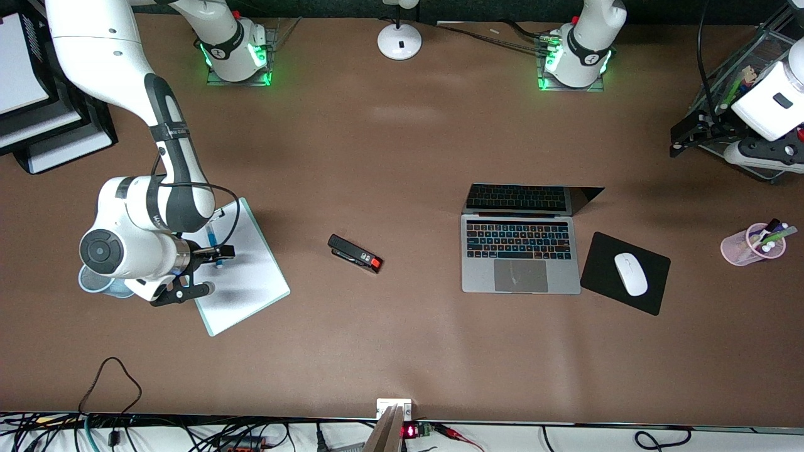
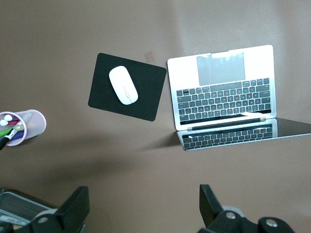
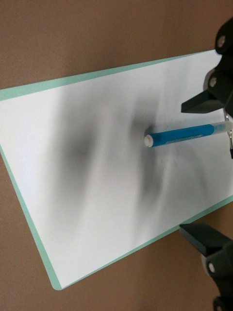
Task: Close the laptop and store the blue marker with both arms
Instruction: 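Close the right gripper on the marker while the left gripper reaches out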
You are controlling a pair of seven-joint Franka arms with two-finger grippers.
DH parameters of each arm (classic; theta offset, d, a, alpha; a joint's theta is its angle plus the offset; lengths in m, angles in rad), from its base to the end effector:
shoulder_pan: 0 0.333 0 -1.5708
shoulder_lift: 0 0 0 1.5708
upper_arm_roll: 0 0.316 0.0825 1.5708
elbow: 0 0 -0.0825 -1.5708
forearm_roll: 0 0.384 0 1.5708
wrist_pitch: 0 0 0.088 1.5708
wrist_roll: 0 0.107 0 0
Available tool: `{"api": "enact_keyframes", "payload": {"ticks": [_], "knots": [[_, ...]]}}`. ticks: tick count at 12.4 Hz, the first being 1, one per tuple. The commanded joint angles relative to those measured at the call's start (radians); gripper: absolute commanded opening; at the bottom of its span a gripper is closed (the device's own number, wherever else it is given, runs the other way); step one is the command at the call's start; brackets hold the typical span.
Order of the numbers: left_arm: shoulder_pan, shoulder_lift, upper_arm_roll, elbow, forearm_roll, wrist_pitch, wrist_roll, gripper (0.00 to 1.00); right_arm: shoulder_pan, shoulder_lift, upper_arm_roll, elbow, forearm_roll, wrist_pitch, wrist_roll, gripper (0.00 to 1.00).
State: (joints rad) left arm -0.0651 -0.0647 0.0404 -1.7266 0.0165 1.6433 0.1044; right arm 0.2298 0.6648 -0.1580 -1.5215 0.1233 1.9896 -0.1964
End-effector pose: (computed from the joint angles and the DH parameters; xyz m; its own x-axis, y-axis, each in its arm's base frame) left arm 0.5377 -0.0110 0.5923 0.9913 -0.1300 -0.0200 -0.1303 -0.9914 -0.0118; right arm 0.6833 0.0724 0.2585 0.9563 0.2291 -0.1819 0.2255 -0.9734 -0.0403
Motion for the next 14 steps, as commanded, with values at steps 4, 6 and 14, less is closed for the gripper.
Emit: {"api": "enact_keyframes", "payload": {"ticks": [4, 6, 14], "knots": [[-0.002, 0.075, 0.004, 0.053, -0.016, -0.075, 0.006, 1.0, 0.008, 0.033, -0.005, 0.012, 0.004, 0.06, -0.035, 0.99], [-0.002, 0.112, 0.012, 0.07, -0.018, -0.074, 0.008, 1.0, 0.006, 0.039, -0.005, 0.012, 0.004, 0.061, -0.063, 0.99], [-0.005, 0.197, 0.006, 0.141, -0.016, -0.122, 0.006, 0.0, 0.002, 0.065, -0.006, -0.006, -0.074, 0.084, -0.074, 0.93]]}}
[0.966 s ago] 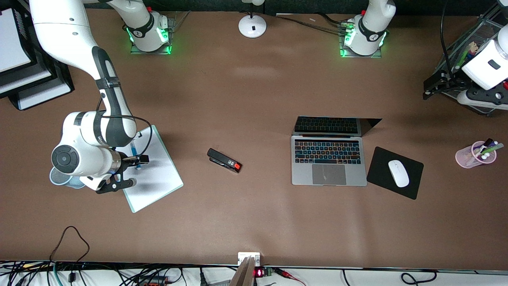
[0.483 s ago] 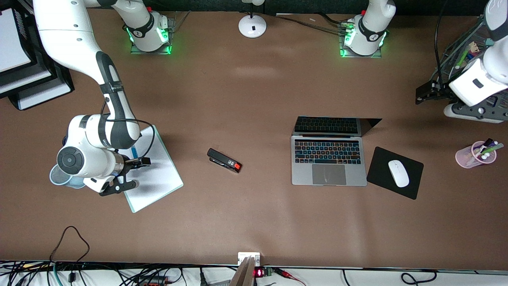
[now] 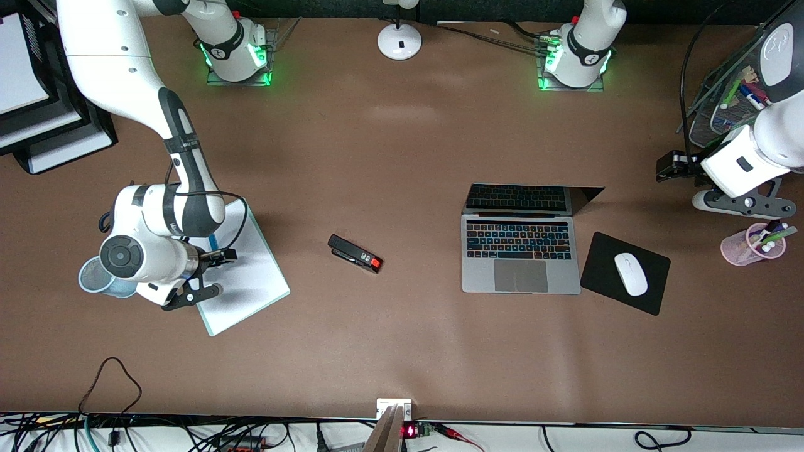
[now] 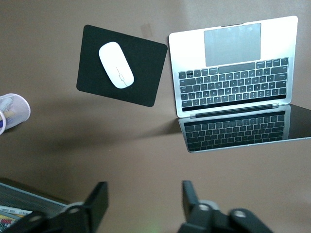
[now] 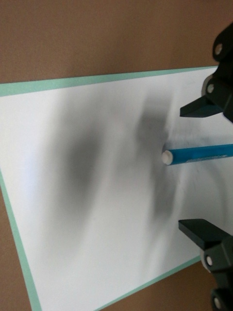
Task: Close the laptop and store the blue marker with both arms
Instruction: 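Close the right gripper on the marker while the left gripper reaches out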
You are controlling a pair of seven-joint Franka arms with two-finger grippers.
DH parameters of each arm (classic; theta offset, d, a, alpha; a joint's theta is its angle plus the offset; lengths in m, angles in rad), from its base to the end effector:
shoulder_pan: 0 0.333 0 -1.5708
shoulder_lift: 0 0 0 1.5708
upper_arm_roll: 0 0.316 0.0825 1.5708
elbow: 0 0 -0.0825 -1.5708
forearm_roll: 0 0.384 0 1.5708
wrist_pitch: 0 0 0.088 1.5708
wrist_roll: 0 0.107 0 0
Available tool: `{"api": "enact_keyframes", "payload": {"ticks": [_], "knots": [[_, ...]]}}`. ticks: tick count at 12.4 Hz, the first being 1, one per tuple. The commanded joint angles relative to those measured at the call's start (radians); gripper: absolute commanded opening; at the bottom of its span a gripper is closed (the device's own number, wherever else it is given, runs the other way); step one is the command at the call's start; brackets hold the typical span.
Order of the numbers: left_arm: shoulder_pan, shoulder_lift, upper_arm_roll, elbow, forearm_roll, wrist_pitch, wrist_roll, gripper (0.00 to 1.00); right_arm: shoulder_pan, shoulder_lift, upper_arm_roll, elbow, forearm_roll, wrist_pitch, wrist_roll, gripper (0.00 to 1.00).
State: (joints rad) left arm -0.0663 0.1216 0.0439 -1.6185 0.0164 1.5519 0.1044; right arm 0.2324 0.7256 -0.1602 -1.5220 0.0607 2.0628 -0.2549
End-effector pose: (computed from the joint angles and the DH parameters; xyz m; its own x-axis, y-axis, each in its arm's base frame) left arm 0.5789 -0.0124 0.5318 0.9741 -0.1251 -0.1882 -0.1277 -0.9918 -0.0019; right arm 0.6867 0.0686 0.2219 0.9323 0.3120 -0.1832 0.3195 -0.9475 0.0126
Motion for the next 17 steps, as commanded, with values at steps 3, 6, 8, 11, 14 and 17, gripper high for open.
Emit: {"api": "enact_keyframes", "payload": {"ticks": [3, 6, 8, 11, 14, 17], "knots": [[-0.003, 0.009, -0.001, 0.022, -0.016, -0.047, 0.008, 0.0, -0.004, 0.006, -0.004, -0.024, -0.004, 0.023, -0.014, 0.91], [0.0, -0.013, -0.002, -0.029, -0.067, -0.093, -0.015, 0.01, -0.005, 0.011, -0.004, -0.044, -0.002, 0.034, -0.015, 0.79], [0.0, -0.074, -0.004, -0.125, -0.11, -0.081, -0.067, 0.01, -0.005, 0.011, -0.004, -0.047, -0.002, 0.031, -0.015, 0.72], [-0.001, -0.164, -0.041, -0.269, -0.11, -0.007, -0.086, 0.01, -0.005, 0.014, -0.004, -0.053, -0.004, 0.034, -0.015, 0.69], [-0.001, -0.304, -0.134, -0.501, -0.11, 0.123, -0.173, 0.01, -0.005, 0.02, -0.004, -0.053, -0.002, 0.034, -0.015, 0.57], [0.002, -0.344, -0.252, -0.612, -0.11, 0.261, -0.264, 0.0, -0.004, 0.021, -0.004, -0.053, -0.004, 0.033, -0.015, 0.48]]}}
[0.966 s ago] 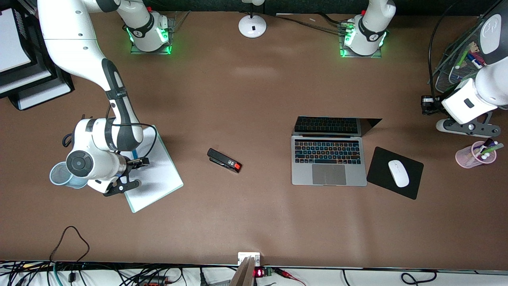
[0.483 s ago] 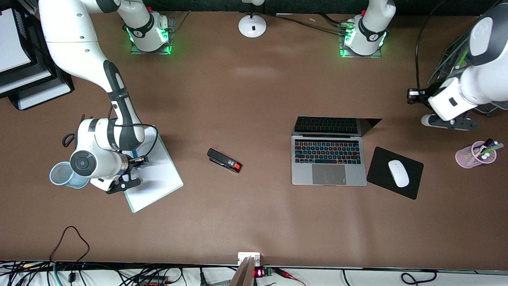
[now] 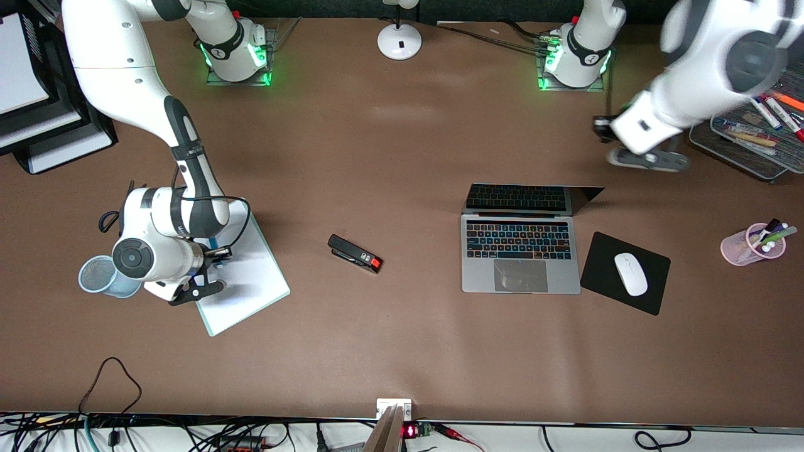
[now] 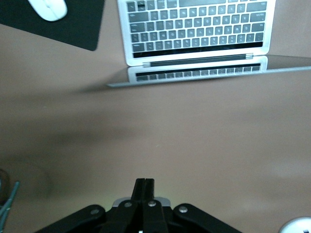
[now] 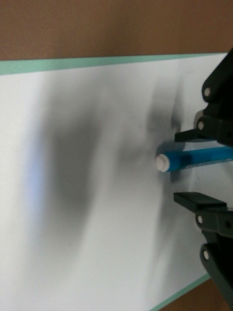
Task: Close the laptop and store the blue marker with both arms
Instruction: 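Lift the marker with the right gripper while the left gripper nears the laptop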
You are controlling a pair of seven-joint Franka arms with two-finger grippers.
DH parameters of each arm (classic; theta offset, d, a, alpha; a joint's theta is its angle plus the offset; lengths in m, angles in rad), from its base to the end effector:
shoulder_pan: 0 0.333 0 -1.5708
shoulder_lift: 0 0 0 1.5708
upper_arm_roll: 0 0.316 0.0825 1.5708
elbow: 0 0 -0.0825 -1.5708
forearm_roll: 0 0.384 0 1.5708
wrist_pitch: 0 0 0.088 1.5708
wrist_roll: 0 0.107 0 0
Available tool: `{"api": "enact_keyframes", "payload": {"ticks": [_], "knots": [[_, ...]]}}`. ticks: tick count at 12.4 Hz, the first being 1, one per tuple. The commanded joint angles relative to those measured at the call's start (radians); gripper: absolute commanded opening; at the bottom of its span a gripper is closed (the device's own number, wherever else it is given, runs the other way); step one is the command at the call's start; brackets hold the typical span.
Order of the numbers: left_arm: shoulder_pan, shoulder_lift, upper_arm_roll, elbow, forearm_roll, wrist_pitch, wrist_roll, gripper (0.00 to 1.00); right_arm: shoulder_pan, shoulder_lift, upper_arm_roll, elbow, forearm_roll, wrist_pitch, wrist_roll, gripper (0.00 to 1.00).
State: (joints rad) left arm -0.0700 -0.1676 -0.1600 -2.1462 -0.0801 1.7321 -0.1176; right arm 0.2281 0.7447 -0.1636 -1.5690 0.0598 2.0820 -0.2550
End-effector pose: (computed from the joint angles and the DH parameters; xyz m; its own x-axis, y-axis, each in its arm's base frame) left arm 0.4588 -0.1172 0.4556 0.9647 -0.0836 -0.2499 -0.0818 -0.9965 0.0177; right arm 0.6730 0.0597 0.1912 0.9260 0.3004 -0.2288 0.3105 -0.9505 0.0087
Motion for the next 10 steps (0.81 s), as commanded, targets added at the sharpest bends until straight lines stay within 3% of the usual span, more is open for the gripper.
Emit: {"api": "enact_keyframes", "payload": {"ticks": [1, 7, 10], "knots": [[0.006, -0.05, -0.061, -0.104, -0.013, 0.131, -0.046, 0.01, -0.001, 0.004, -0.001, -0.006, -0.002, 0.015, -0.015, 0.48], [-0.005, 0.092, -0.075, -0.132, -0.013, 0.407, -0.05, 0.01, -0.012, 0.013, -0.001, -0.005, 0.0, 0.03, -0.013, 0.48], [-0.008, 0.158, -0.11, -0.133, -0.013, 0.493, -0.054, 0.01, -0.018, 0.013, -0.001, -0.005, 0.002, 0.029, -0.013, 0.31]]}}
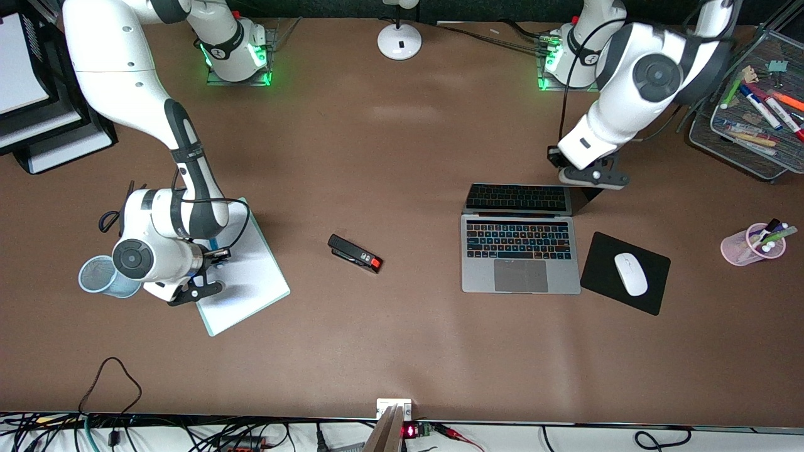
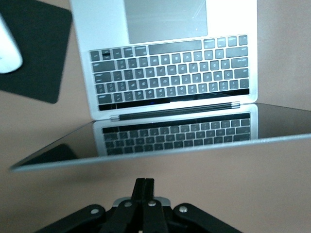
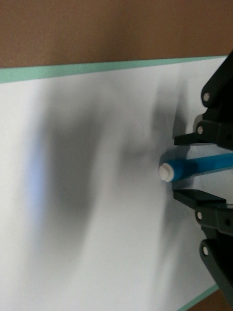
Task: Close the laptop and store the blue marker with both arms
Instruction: 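Lift the marker with the right gripper while the left gripper nears the laptop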
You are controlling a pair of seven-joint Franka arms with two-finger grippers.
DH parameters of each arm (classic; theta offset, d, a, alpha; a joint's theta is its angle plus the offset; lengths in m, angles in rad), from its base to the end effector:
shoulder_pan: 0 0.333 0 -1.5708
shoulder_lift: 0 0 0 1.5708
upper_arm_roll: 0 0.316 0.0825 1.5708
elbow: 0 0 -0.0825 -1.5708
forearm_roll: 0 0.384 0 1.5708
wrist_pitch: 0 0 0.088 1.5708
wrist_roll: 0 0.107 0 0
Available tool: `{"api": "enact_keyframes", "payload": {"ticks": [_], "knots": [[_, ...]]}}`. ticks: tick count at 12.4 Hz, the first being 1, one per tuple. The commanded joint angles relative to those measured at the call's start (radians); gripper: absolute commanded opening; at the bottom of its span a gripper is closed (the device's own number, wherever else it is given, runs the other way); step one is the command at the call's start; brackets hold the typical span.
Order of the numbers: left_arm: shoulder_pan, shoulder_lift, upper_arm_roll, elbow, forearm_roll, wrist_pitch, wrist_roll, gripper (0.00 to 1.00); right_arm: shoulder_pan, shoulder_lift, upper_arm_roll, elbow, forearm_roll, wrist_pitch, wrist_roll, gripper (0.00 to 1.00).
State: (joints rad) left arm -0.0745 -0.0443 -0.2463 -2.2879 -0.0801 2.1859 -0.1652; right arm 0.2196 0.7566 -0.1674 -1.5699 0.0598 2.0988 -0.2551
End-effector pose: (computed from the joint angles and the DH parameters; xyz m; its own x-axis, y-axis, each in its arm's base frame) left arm 0.4754 -0.1613 0.3651 0.9919 -0.1078 -0.0676 -0.1052 -0.9936 0.0412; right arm 0.6738 0.0515 0.1842 0.9301 0.2900 -0.2256 0.3008 -0.9536 0.0142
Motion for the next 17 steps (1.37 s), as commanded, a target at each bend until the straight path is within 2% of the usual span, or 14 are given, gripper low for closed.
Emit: {"api": "enact_keyframes", "payload": {"ticks": [1, 2, 8, 11, 13, 17], "knots": [[-0.004, 0.047, -0.025, 0.008, -0.013, 0.049, -0.016, 0.01, -0.008, 0.001, 0.003, -0.004, 0.002, 0.01, -0.013, 0.24], [-0.005, 0.056, -0.028, 0.01, -0.013, 0.06, -0.017, 0.01, -0.002, 0.001, 0.003, -0.004, 0.003, 0.007, 0.028, 0.08], [-0.004, 0.121, -0.034, 0.022, -0.01, 0.202, -0.011, 0.0, 0.006, -0.019, 0.002, 0.037, 0.0, -0.008, 0.053, 0.04], [0.002, 0.155, -0.033, 0.027, -0.01, 0.3, -0.004, 0.0, -0.009, -0.083, -0.004, 0.079, -0.012, -0.025, 0.037, 0.04], [0.005, 0.188, -0.033, 0.062, -0.004, 0.321, -0.002, 0.0, -0.009, -0.15, -0.006, 0.083, -0.014, -0.046, 0.001, 0.04], [0.009, 0.26, -0.027, 0.13, 0.002, 0.359, -0.002, 0.0, -0.061, -0.25, -0.004, 0.087, 0.005, -0.066, -0.192, 0.03]]}}
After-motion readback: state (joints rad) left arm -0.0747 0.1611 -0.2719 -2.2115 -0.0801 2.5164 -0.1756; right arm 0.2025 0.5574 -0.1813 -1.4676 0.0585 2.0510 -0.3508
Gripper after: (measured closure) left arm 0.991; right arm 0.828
